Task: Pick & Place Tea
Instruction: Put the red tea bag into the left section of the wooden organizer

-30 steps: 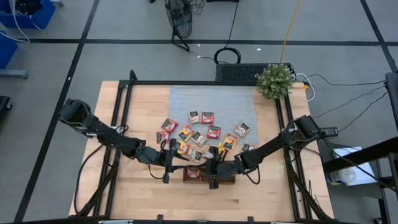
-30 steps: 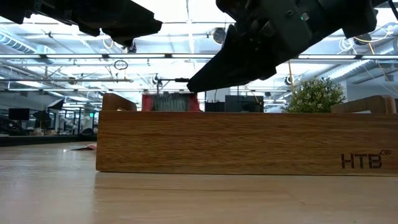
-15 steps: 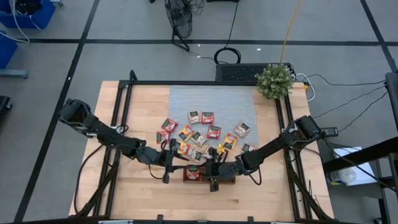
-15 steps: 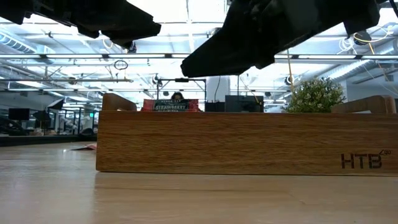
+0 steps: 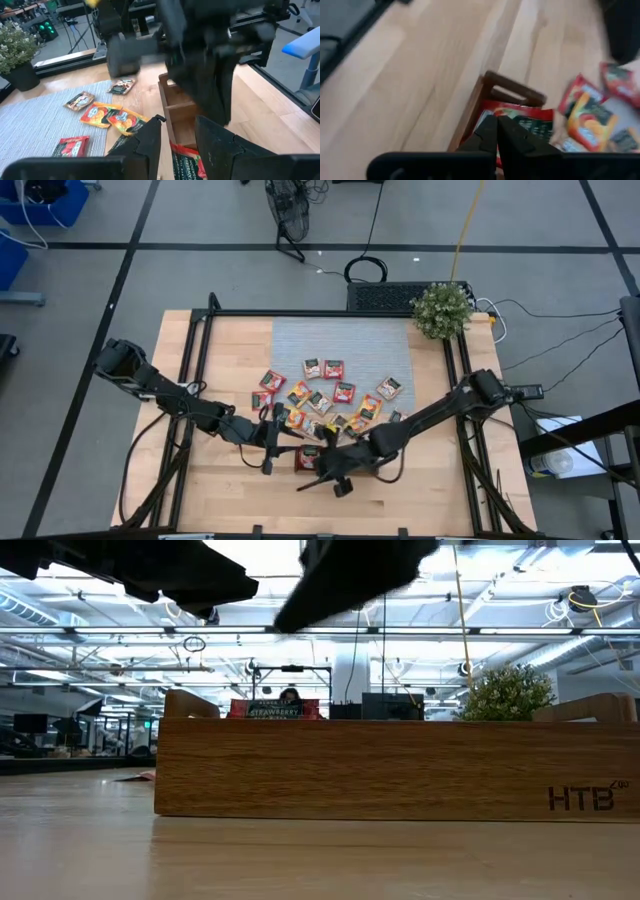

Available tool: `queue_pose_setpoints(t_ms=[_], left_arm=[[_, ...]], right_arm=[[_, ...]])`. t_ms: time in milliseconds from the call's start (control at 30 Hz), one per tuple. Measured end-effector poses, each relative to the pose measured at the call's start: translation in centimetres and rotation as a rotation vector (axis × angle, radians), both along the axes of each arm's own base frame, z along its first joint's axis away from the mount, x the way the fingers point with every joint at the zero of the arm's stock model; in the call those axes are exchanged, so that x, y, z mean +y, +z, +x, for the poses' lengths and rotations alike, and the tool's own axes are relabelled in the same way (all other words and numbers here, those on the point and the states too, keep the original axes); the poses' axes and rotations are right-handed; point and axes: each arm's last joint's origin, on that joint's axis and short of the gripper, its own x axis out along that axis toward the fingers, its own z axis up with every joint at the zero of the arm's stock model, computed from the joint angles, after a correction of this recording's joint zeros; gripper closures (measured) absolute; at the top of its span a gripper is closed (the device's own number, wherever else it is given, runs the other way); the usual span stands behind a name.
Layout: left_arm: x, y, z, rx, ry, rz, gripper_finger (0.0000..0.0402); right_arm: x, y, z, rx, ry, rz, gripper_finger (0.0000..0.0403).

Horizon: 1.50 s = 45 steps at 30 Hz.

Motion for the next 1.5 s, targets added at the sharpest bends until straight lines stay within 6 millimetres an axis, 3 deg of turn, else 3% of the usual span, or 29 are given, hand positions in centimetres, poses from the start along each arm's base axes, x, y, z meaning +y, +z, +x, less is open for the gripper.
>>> queue_pose_setpoints(t_ms=[267,500,1000,1333,1500], left_arm=[[0.0,-0.1,0.0,0.006,-0.001,0.008,0.0277],[0.0,-0.1,0.0,0.005,0.003,0.009,0.0277],[0.5,0.0,0.2,0.001,0.020,0.025,0.0277],[1.0,-0.1,0.4,0.007,0.048,-0.008,0.0277],[1.0,-0.1,0.4,0.009,0.052,-0.025,0.0277]], right_arm=[[0.4,-4.2,1.3,0.080,0.029,-0.055,0.0403],[0.6,-4.2,1.8,0.088,0.055,-0.013,0.0403],[-2.0,-5.0,2.5,0.148,0.054,-0.031,0.0403],[-0.9,-4.9,1.7,0.079,-0.064,-0.365,0.0403],[-0.1,-4.7,1.4,0.047,-0.081,-0.440,0.0403]])
